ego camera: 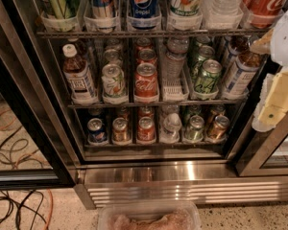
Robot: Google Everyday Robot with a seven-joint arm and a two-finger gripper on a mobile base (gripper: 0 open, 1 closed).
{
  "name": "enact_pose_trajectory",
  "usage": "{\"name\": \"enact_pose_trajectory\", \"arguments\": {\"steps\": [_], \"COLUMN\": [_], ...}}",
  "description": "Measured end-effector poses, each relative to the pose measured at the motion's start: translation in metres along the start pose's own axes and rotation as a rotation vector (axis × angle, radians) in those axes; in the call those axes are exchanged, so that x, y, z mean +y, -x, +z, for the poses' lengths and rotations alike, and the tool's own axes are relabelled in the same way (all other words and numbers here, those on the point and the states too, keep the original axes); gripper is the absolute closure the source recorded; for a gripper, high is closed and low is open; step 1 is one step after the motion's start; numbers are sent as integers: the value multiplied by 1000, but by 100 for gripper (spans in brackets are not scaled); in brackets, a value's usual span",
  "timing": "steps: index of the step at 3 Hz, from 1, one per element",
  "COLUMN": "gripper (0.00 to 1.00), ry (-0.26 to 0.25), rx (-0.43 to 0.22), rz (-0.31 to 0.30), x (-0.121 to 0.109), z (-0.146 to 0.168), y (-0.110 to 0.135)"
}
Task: Pick 7up can from middle shelf of fridge
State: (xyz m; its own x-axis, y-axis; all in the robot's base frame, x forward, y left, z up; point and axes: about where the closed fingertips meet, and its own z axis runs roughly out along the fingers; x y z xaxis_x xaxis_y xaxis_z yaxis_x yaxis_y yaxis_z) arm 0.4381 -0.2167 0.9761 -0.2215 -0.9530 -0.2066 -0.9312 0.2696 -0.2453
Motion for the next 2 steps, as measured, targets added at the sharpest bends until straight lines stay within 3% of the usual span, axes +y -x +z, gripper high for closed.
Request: {"name": "enact_pose_trajectory", "arguments": {"steps": [1,2], "gripper": [0,0], "ry": [0,-48], "rx": [0,-52], "rz": [0,47], "x": [0,-1], "z": [0,3], "y": [0,2]}}
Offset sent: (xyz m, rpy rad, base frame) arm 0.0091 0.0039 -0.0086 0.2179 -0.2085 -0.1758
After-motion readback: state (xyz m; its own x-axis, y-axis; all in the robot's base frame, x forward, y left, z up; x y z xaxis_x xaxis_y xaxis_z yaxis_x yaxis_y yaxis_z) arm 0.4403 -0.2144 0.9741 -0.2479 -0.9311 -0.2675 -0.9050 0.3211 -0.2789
